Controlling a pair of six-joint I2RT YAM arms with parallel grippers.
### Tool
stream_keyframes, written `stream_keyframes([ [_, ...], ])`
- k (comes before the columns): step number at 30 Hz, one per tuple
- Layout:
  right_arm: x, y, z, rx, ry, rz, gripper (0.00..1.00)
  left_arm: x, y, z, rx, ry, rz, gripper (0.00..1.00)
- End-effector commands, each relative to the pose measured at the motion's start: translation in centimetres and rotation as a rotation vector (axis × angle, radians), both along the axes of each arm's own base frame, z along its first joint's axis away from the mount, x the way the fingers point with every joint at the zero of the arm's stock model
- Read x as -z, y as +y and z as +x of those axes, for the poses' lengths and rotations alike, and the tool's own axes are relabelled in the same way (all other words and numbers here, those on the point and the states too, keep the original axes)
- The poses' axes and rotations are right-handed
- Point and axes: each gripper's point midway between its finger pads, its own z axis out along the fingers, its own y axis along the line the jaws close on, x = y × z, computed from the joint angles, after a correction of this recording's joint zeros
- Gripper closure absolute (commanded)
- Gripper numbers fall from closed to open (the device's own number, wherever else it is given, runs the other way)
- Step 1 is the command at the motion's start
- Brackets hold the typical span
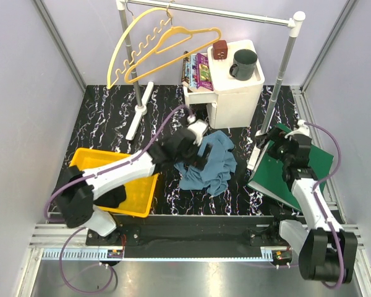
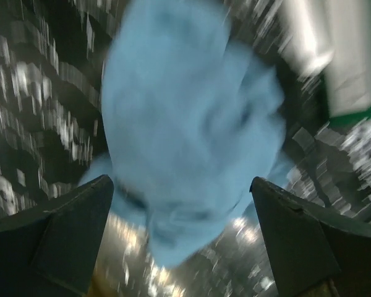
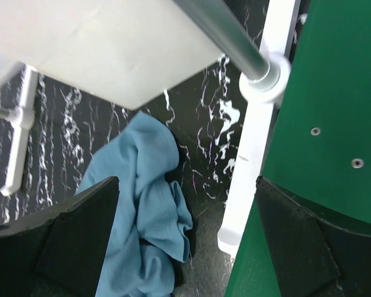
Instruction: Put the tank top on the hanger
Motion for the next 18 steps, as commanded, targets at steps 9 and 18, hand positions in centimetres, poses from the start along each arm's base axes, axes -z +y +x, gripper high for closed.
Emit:
stream_keyframes([
  [9,-0.5,9.9,-0.1,-0.247,0.042,-0.103,0.00,7.0,3.6,-4.2,-0.183,0.081,-0.317,0.01],
  [18,3.0,16.1,-5.3,-0.488,0.168,-0.089,0.01,11.2,7.6,-4.8,-0.330,0.112,-0.252,0.01],
])
